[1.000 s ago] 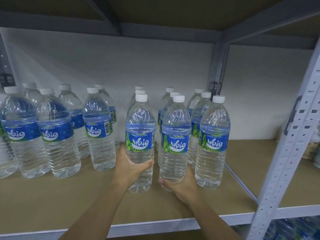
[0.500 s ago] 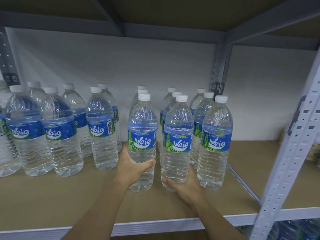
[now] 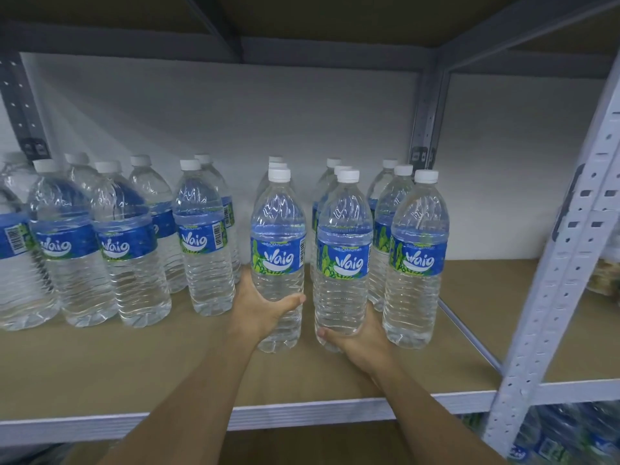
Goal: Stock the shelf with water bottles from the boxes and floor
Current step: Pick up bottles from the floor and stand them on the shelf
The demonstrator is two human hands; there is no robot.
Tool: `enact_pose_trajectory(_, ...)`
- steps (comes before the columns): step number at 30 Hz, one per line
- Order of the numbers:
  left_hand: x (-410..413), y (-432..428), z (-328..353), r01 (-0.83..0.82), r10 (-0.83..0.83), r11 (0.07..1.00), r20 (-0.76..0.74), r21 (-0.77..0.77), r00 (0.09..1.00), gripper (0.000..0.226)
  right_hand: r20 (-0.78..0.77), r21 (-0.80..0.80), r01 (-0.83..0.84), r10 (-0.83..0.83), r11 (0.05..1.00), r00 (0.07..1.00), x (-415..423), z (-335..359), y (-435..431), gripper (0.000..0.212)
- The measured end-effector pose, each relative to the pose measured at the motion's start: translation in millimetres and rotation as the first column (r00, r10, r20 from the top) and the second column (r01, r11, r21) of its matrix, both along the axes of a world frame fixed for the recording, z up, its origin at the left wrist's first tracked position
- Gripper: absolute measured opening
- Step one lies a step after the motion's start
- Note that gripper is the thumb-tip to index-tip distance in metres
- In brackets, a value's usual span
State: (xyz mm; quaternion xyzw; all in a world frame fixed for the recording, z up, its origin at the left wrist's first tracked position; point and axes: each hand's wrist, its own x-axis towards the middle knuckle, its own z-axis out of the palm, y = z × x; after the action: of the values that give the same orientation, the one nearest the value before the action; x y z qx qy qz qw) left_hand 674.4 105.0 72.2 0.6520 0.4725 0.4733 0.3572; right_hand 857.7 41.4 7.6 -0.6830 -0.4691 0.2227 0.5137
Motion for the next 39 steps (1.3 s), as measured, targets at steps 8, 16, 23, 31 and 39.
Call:
enact_pose_trajectory(8, 20, -31, -2, -0.226, 0.241, 0.92, 0.008, -0.32, 0.97, 0.111, -0.004, -0.045, -0.016, 0.016, 0.999, 1.0, -6, 12, -11, 0.105)
enact_pose_trajectory(16, 77, -132, -28, -0.188, 0.183, 0.974, -0.048, -0.129, 0.982, 0.034, 0.132, -0.118, -0.102, 0.117, 0.988, 0.984, 1, 10, -84, 0.043)
enact_pose_trajectory(23, 148, -217, -55, 0.432, -0.532, 0.841, -0.358, -0.325, 0.767, 0.013, 0.094, -0.095, 0.034, -0.025, 0.995, 0.995, 61, -34, -237, 0.042)
enact_pose_trajectory(31, 220, -322, -151, 0.595, -0.81, 0.586, -0.403, -0.549, 0.426, 0.044, 0.011, -0.317, 0.532, -0.558, 0.785, 0.83, 127, -172, -435, 0.032)
enact_pose_trajectory(39, 263, -408, -254, 0.518, -0.871, 0.488, -0.427, -0.702, 0.242, 0.059, 0.028, -0.688, 0.655, -0.891, 0.312, 0.454, 104, -289, -552, 0.069)
